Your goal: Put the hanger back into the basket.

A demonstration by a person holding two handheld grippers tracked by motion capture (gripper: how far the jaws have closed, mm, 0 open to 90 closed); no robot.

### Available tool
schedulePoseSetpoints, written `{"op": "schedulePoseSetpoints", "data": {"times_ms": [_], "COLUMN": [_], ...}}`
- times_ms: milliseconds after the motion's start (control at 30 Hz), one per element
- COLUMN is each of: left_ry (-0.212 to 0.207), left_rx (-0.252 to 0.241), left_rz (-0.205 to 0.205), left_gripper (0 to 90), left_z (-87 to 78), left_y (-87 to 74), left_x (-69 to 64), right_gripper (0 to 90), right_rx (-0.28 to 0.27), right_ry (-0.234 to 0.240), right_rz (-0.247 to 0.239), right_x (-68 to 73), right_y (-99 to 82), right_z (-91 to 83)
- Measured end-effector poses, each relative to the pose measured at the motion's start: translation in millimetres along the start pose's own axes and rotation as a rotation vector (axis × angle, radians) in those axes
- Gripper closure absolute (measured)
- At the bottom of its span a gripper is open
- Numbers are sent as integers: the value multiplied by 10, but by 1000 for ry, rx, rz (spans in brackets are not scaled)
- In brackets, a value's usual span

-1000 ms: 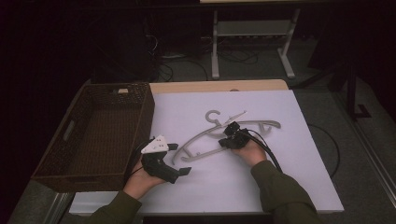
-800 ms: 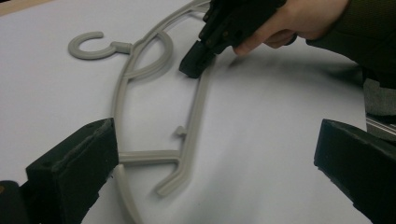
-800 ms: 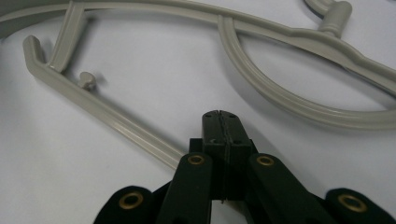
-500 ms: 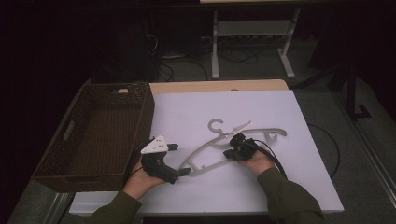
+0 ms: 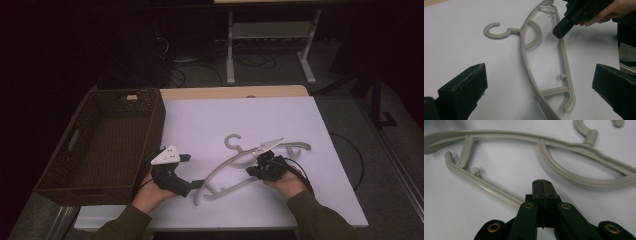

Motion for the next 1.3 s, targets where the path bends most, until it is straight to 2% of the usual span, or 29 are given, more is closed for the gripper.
{"op": "schedulePoseSetpoints", "data": {"times_ms": [167,367,633,1300], "left_ry": [-5,-5,-4,-6], "left_rx": [1,3,11,15], "left_rz": [0,-3,1,-3], "left_gripper": [0,0,0,0], "left_z": [8,22,20,23], "left_y": [-5,-8,-20,-20], "left_x": [-8,-8,4,-7], "right_gripper": [894,894,894,895], "right_rx": [-37,-53,-53,-14], "right_ry": [-9,-28,-34,-67], "right_rz": [26,34,5,8], "right_x": [-30,-71,-69,-130], "right_y": [-117,-256,-246,-252], "right_z": [-148,-221,-171,-43]}}
Point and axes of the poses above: each handheld gripper's, and its own axes: z roughly forward along the jaws, y roughly out of its top, x roughly to its left, the point moved 4 cm from there along z, roughly forward along the jaws, and after that the axes turned 7 degrees about x, right-handed, at the moved point
